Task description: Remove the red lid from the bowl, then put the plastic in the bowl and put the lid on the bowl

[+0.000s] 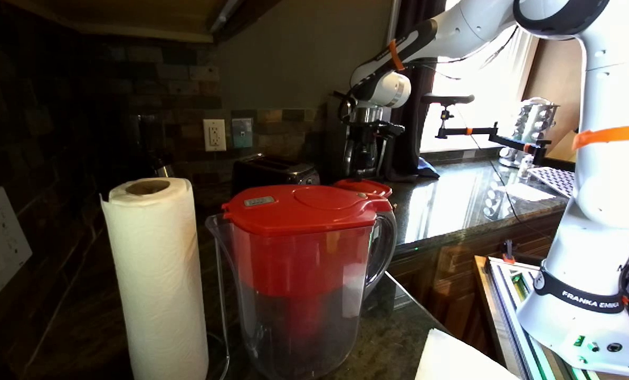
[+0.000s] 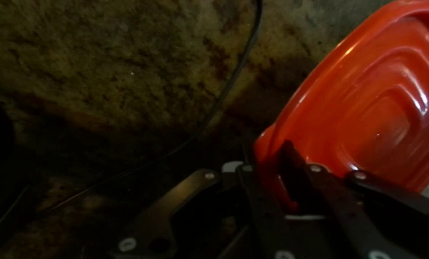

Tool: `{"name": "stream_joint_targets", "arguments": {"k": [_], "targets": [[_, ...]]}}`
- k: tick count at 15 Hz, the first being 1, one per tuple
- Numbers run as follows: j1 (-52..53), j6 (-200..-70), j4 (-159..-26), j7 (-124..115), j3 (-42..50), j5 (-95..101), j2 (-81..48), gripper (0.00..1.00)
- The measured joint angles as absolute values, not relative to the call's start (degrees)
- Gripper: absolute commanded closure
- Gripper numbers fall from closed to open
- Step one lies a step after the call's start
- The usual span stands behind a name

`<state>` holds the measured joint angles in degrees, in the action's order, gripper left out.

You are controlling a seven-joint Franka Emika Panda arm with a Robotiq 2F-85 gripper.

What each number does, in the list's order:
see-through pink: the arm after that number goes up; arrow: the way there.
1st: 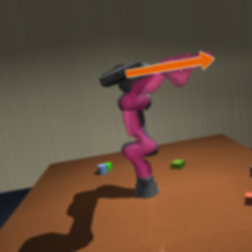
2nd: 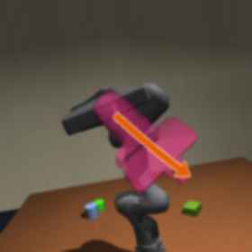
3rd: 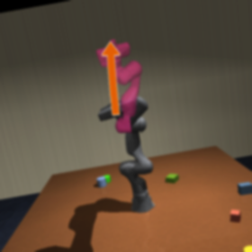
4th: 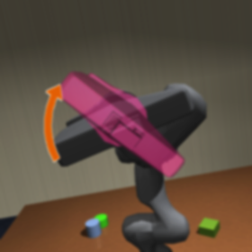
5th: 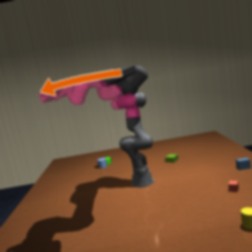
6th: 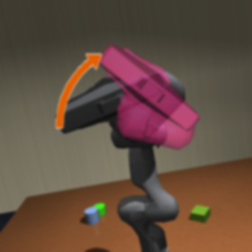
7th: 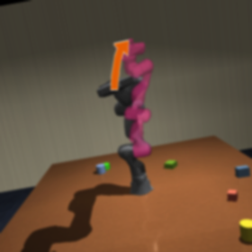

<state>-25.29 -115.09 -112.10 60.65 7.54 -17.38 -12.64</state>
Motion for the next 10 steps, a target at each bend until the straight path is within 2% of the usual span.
{"name": "stream_joint_targets", "arguments": {"k": [10], "targets": [[-19.75, -112.18, -116.83, 55.44, 8.23, -17.46, -5.70, 0.94]]}}
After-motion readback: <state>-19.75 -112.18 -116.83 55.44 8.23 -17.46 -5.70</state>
